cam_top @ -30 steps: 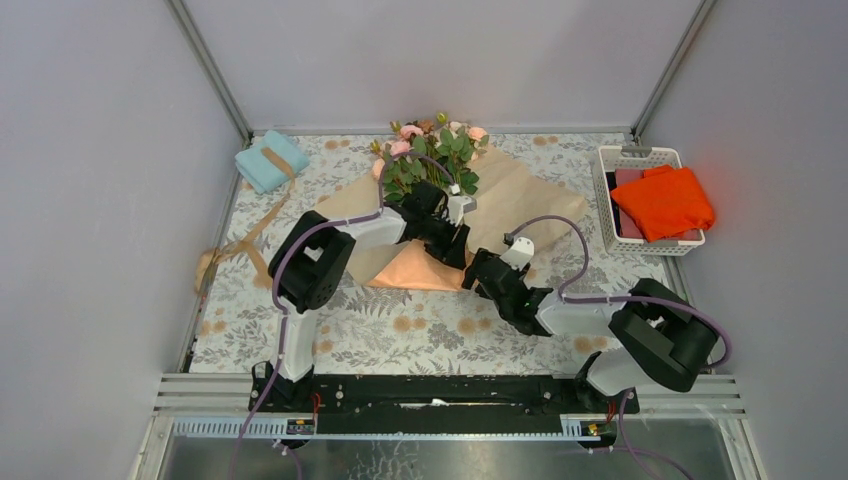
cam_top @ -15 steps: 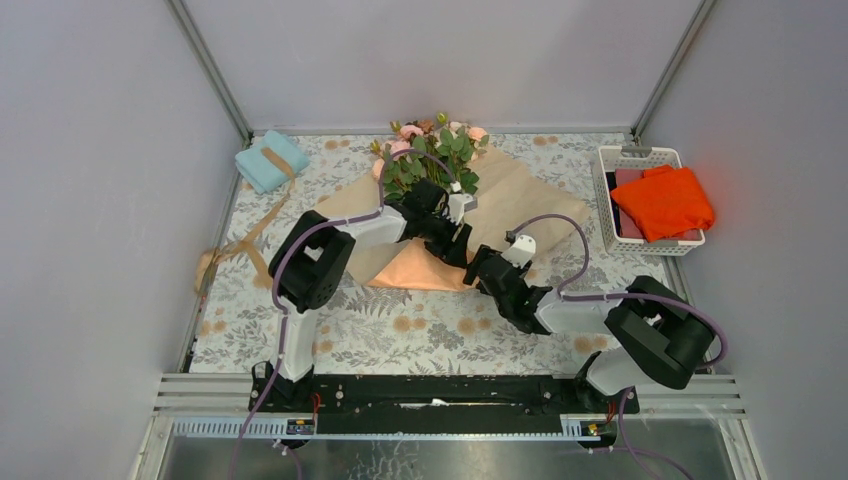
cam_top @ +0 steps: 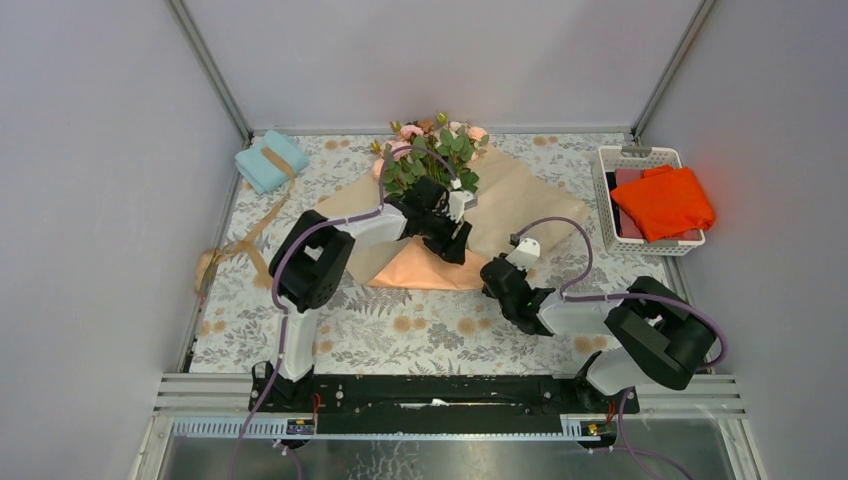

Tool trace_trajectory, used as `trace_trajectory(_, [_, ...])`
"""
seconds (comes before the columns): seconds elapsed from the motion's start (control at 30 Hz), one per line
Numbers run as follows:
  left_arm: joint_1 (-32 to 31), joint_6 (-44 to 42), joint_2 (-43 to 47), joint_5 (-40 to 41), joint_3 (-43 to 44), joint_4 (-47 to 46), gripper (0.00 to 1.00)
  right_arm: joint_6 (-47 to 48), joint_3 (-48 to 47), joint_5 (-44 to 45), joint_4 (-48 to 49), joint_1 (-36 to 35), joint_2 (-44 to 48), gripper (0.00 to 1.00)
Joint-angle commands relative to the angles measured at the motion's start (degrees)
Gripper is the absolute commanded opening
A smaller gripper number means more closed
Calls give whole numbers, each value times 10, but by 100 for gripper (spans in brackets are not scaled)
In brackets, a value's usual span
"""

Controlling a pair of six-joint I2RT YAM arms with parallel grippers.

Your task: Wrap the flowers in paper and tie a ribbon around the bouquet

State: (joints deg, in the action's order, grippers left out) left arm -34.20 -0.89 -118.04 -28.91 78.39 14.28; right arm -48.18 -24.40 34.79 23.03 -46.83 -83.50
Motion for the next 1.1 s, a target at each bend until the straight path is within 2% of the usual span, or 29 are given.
trace_trajectory(0.0, [15,-35,-2,52,11,63,69,70,-43,7,-50,6,13,7])
trace_trajectory(0.13, [26,-55,43,32,20,111,71,135,-117,11,-134,-13,-16,0])
trace_trajectory(0.27, [57,-48,71,23,8,128,72,193,-166,45,-205,-35,-48,0])
trace_trajectory(0.57, [72,-46,32,28,-14,110,72,303,-246,105,-286,-62,-104,0])
trace_trajectory(0.67, [72,-47,12,40,-8,95,72,352,-268,121,-291,-77,-120,0])
trace_trajectory(0.83, [72,-46,-15,59,5,84,72,512,-285,135,-240,-112,-148,0])
trace_trajectory(0.97, [76,-40,-26,61,4,82,72,628,-309,122,-197,-142,-183,0])
trace_trajectory(1.07, [86,-29,-31,42,2,82,71,673,-334,97,-192,-156,-214,0])
